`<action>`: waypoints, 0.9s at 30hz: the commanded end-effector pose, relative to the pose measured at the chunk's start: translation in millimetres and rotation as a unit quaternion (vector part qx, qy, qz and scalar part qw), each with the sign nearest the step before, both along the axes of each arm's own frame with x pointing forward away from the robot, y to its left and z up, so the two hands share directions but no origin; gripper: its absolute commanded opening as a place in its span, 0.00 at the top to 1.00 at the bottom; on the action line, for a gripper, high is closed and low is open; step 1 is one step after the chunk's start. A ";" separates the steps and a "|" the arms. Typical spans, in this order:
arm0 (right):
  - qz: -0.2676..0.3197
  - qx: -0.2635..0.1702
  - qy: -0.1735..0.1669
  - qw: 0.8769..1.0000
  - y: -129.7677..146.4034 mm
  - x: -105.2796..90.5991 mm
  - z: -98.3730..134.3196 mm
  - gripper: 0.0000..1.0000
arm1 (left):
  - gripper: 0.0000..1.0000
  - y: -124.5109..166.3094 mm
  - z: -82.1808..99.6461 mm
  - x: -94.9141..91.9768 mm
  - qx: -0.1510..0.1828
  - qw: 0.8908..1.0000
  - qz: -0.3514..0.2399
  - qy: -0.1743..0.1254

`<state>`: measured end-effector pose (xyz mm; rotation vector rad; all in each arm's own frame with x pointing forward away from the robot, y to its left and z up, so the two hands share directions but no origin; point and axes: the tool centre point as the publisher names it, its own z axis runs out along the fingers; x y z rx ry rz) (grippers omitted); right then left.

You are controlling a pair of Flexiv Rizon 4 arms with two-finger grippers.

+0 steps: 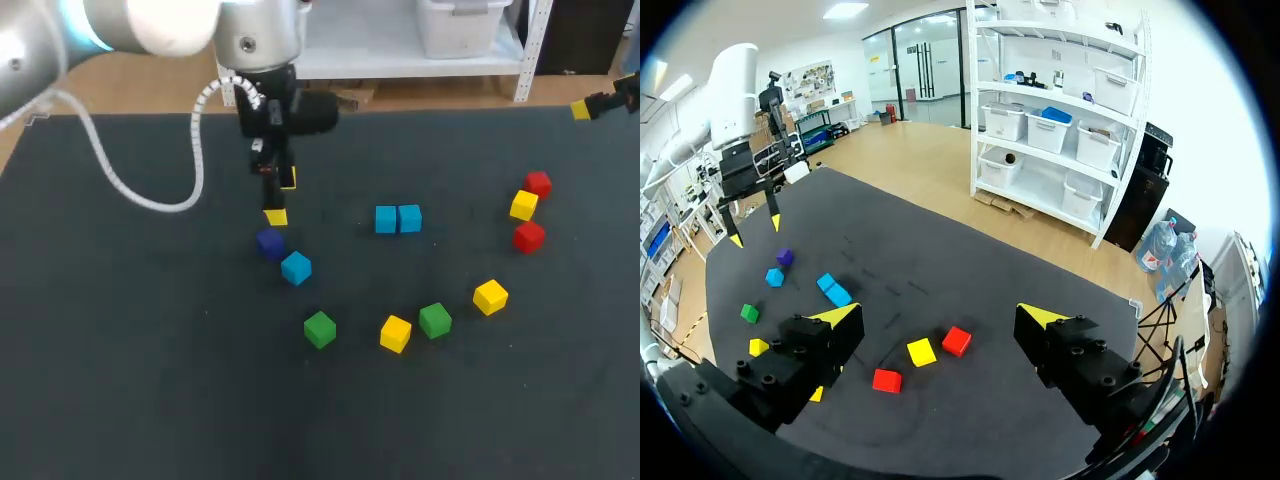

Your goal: Place the blue cubes, place green cubes on the blue cubes, place the yellow cubes on the green cubes, then place the red cubes on the yellow cubes, and place purple cube on the red cubes.

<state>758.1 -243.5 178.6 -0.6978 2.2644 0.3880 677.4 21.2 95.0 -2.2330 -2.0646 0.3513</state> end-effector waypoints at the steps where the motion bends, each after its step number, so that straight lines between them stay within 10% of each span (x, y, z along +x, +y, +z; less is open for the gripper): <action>1: -0.001 -0.001 0.000 1.000 0.1 0.2 0.0 0.00 | 0.00 7.2 1.2 -17.8 -0.028 0.993 0.016 -0.115; 15: -0.001 -0.001 0.000 1.000 0.1 0.2 0.0 0.00 | 0.00 7.2 1.2 -17.8 -0.028 0.993 0.016 -0.115; 27: -0.001 -0.001 0.000 1.000 0.1 0.2 0.0 0.00 | 0.00 -1.8 -19.7 -26.3 0.002 0.977 -0.178 -0.116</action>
